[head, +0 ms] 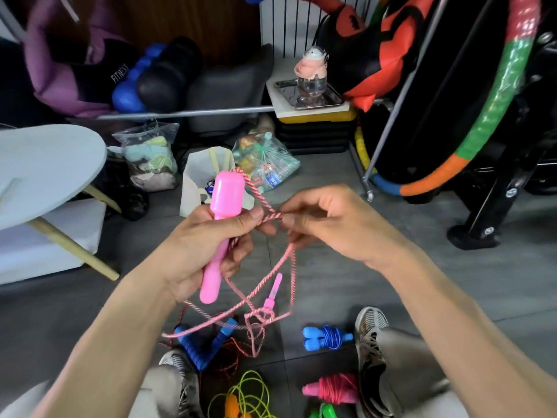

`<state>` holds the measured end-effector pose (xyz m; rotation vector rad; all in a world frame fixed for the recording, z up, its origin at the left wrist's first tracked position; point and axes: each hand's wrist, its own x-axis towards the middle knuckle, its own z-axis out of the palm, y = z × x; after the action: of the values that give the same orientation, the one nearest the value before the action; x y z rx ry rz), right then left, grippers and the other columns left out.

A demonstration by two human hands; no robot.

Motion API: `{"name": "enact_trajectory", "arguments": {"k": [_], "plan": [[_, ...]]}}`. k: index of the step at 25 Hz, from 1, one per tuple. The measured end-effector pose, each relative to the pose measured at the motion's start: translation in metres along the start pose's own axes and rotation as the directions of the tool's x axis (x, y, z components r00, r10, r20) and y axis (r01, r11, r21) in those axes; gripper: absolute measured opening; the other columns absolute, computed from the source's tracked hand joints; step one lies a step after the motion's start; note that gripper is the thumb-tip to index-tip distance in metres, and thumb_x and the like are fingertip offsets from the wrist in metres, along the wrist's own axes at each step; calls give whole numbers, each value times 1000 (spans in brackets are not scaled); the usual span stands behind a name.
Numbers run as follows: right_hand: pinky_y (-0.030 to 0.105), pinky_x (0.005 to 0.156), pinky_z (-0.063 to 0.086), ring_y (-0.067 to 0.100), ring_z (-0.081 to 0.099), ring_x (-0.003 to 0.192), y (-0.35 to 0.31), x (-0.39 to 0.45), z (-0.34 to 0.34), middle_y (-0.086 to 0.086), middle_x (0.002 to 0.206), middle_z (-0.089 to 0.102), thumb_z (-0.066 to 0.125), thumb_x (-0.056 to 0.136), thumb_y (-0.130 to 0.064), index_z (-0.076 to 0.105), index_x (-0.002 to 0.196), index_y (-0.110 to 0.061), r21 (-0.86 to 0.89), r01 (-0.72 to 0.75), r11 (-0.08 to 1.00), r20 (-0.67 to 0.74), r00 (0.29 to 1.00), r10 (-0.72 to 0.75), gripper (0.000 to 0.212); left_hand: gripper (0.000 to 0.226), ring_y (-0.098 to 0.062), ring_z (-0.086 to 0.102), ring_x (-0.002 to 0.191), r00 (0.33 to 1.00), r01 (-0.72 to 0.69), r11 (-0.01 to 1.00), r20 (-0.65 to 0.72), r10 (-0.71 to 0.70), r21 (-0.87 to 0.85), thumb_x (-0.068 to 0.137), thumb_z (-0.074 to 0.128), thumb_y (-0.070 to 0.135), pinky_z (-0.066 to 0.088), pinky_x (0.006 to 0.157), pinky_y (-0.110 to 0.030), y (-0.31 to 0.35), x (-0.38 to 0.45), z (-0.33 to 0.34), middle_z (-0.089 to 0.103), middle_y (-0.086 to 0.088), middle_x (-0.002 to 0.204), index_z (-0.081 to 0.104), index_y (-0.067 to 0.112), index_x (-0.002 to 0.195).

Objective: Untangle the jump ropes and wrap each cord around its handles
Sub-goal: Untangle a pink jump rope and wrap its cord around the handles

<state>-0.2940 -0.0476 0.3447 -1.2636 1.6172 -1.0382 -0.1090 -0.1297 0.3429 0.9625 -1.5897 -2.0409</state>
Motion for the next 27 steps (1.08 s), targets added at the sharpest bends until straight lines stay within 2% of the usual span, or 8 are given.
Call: {"name": "enact_trajectory", "arguments": {"k": [3,6,13,16,19,21,24,27], "plan": [[45,80,60,23,73,72,5,5,-30,10,75,73,68,89,-13,73,79,-27,-126,28,992,-370,926,-73,18,25,-12,30,30,1000,9,1000,-14,-9,8,76,66,26,27,35,-17,-1,2,-6,42,-7,44,69,1,77],[51,73,60,22,70,66,22,0,-81,0,67,67,65,88,-16,70,70,-32,-54,-30,998,-722,691,-18,25,22,-12,29,31,1000,18,1000,-20,-17,10,77,68,25,27,37,-20,0,2,-11,41,-7,45,69,4,71],[39,86,52,31,65,91,38,-3,-100,7,89,69,53,89,-18,69,96,-17,-266,-279,923,-904,404,-138,17,37,-22,53,51,962,-66,998,267,59,16,65,83,38,46,52,-24,3,-6,-12,58,-14,57,58,13,55],[29,81,46,30,65,96,35,-10,-116,12,98,70,53,89,-17,70,102,-14,-145,-268,952,-949,310,-58,22,32,-20,53,53,966,-88,986,231,119,-141,63,85,36,45,49,-21,8,-10,-18,61,-14,65,65,11,64],[36,89,52,29,66,97,40,-11,-112,6,100,70,54,80,-20,69,103,-21,-122,-385,915,-927,374,33,27,16,-20,48,49,996,-87,995,1,87,-52,72,74,13,36,40,-19,7,-7,-19,58,-12,56,79,19,85],[46,88,54,25,65,93,35,-6,-91,-3,112,67,59,76,-14,64,111,-30,-147,-312,939,-824,564,58,40,28,-20,44,47,997,-72,997,-13,73,9,76,65,9,34,39,-20,5,-6,-15,61,-16,59,78,21,98],[41,63,59,24,62,65,7,-8,-34,6,123,66,61,87,3,60,124,-22,339,-82,937,-211,964,161,45,29,-14,38,40,996,-86,994,28,84,70,84,60,-1,33,40,-19,3,-5,-4,69,-21,75,74,14,105],[36,57,57,27,61,61,-4,-15,10,13,100,70,62,90,2,57,126,-18,237,-153,959,222,970,100,42,14,-13,35,37,992,-98,973,-52,112,208,90,62,8,28,40,-20,-2,2,1,69,-17,69,73,10,98]]}}
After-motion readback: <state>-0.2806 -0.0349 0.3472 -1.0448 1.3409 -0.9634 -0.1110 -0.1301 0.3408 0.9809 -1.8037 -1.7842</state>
